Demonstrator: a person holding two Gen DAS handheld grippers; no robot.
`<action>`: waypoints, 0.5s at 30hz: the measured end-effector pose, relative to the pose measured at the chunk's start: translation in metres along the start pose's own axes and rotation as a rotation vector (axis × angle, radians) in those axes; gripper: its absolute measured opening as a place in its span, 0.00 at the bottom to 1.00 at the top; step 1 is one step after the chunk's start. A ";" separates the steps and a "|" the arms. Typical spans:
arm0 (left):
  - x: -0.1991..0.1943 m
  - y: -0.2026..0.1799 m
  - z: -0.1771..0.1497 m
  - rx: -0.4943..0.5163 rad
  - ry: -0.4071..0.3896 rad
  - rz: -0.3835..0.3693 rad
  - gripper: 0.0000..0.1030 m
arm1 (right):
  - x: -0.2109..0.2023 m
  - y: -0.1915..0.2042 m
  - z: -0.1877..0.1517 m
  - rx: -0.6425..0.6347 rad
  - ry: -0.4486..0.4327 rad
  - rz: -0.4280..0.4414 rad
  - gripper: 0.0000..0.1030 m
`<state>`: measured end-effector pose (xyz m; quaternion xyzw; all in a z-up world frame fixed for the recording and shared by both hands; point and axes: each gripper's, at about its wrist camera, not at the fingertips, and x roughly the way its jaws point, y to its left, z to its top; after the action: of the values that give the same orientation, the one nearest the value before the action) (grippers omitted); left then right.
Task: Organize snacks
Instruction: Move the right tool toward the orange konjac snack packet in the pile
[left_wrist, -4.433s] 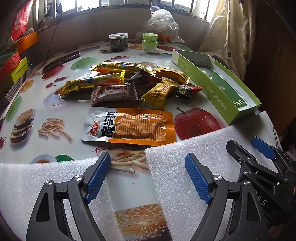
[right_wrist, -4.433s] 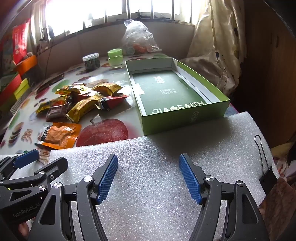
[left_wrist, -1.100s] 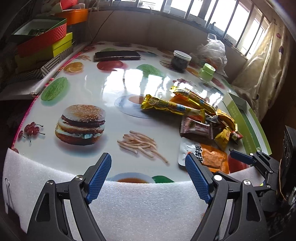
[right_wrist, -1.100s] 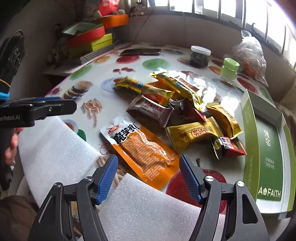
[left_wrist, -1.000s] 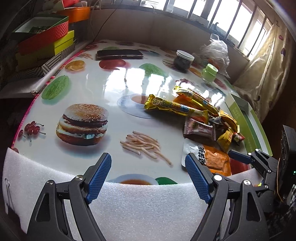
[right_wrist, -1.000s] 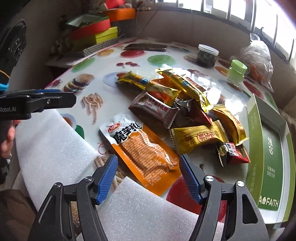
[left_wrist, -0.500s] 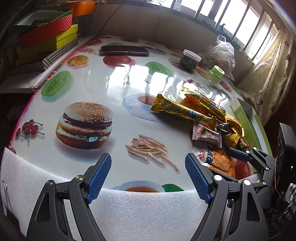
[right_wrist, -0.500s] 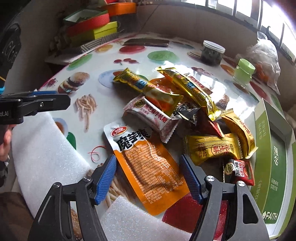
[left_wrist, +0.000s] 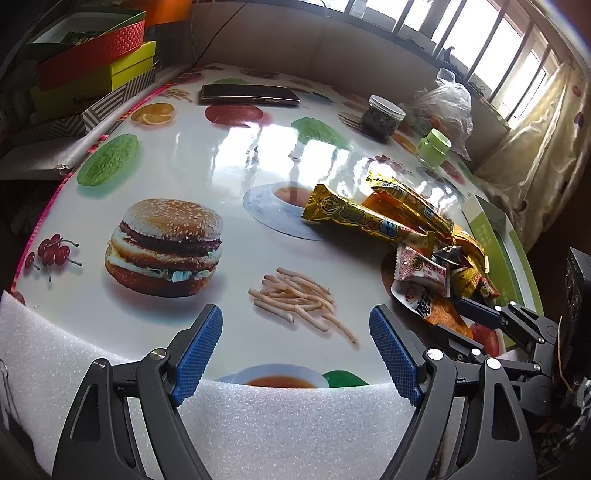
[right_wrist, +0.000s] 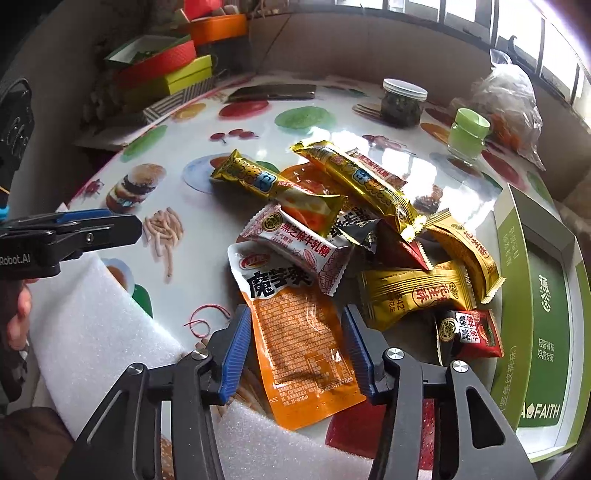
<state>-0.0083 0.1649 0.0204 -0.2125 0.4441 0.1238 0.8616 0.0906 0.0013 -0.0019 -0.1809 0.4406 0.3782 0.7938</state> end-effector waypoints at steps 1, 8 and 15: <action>0.001 0.000 0.000 0.000 0.001 -0.001 0.80 | 0.000 0.001 0.000 0.000 0.000 0.001 0.46; 0.002 -0.002 0.000 -0.002 0.008 -0.007 0.80 | -0.001 0.004 0.000 0.019 -0.024 0.001 0.43; -0.003 0.005 0.002 -0.017 -0.005 0.004 0.80 | -0.003 0.010 0.004 0.054 -0.072 0.118 0.43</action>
<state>-0.0104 0.1698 0.0224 -0.2185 0.4415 0.1299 0.8605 0.0841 0.0093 0.0035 -0.1194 0.4319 0.4185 0.7899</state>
